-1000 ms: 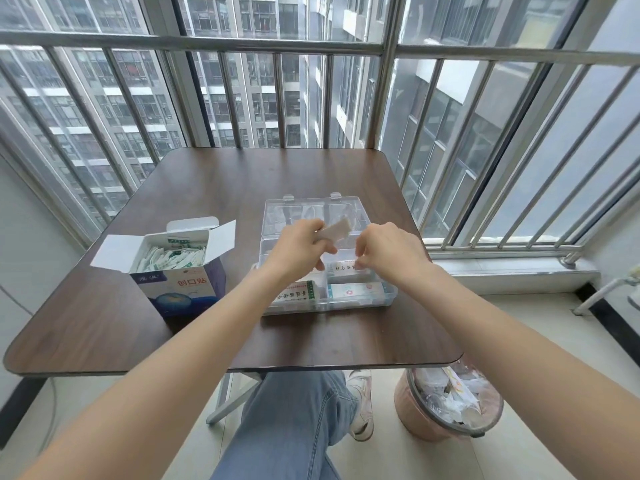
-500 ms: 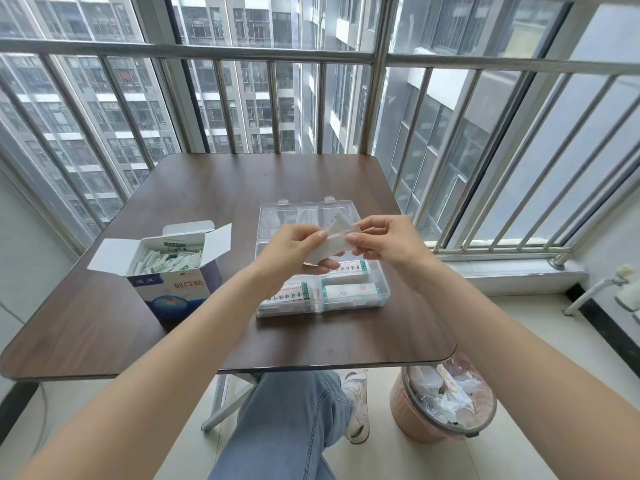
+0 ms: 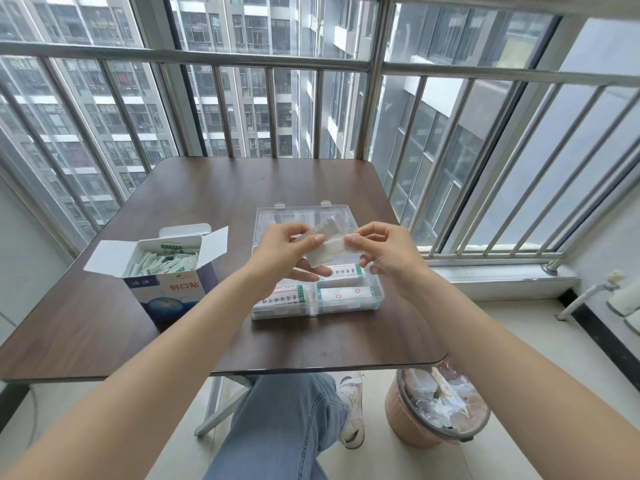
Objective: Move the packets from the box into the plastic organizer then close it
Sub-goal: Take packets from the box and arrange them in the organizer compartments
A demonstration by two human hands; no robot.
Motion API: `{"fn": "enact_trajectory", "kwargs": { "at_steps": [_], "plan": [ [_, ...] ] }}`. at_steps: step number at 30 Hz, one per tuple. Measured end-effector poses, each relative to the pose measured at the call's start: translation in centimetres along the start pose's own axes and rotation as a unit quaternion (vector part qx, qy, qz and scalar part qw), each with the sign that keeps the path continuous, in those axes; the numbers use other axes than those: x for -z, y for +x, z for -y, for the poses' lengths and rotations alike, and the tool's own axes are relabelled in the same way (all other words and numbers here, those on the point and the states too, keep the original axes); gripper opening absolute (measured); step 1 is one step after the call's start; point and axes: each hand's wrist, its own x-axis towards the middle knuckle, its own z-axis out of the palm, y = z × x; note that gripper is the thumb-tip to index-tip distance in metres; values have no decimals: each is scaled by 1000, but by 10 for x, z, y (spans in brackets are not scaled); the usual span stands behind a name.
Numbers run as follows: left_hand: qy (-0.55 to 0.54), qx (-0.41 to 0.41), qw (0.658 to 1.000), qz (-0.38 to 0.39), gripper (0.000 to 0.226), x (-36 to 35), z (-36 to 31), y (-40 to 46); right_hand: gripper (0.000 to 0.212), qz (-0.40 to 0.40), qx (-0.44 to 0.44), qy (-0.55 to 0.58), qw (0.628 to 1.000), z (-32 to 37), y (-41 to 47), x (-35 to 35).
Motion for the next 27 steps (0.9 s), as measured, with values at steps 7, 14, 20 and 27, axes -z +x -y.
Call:
{"fn": "enact_trajectory", "kwargs": {
  "at_steps": [7, 14, 20, 27],
  "plan": [
    [20, -9, 1000, -6, 15, 1, 3, 3, 13, 53, -72, 199, 976, -2, 6, 4],
    [37, -13, 997, -67, 13, 1, 6, 12, 11, 37, -58, 71, 995, -6, 17, 10],
    [174, -29, 981, -75, 14, 1, 13, 19, 19, -10, 7, -199, 980, -20, 30, 9],
    [301, -41, 951, -54, 21, -5, 15, 23, 8, 13, 106, -393, 913, -21, 26, -5]
  ]
}}
